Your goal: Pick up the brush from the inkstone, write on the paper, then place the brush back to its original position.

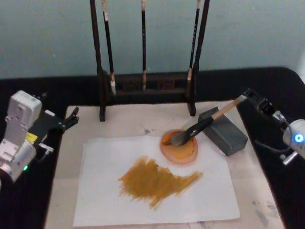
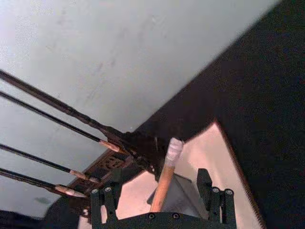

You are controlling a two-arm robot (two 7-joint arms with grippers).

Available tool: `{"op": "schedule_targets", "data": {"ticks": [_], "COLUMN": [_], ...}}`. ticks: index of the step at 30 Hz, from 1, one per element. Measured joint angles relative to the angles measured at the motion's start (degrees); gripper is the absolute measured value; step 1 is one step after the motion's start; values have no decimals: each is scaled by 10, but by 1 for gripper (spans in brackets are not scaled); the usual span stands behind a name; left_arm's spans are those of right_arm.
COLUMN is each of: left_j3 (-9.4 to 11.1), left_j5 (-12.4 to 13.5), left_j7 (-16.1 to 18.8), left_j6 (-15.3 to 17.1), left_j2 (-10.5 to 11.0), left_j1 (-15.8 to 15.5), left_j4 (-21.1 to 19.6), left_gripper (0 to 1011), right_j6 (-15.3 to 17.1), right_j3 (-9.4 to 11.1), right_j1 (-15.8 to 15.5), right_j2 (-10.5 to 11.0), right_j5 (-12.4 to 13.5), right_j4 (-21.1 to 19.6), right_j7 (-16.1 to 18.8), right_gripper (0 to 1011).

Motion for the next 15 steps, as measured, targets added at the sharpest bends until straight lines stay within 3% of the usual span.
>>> {"op": "schedule_targets", "data": {"ticks": [6,10,11,14,15], "left_j3": [0,0,0,0,0], "left_j5": [0,0,0,0,0], "left_j7": [0,0,0,0,0], "left_j6": [0,0,0,0,0], "left_j2": [0,0,0,0,0], "left_j1": [0,0,0,0,0], "left_j4": [0,0,0,0,0], "left_gripper": [1010,1010,1010,1010,1010], "right_j6": [-40,-81,-92,-103,-108], "right_j3": [-15,-41,-52,-71,-84], "right_j1": [-11,-10,-7,-1,3], "right_j2": [29,63,76,94,104], "right_j5": [-55,-154,-201,-266,-304], "right_j4": [-43,-78,-89,-103,-110], "right_j7": [-7,-8,-9,-12,-14], "right_gripper": [1000,1000,1000,1000,1000]}}
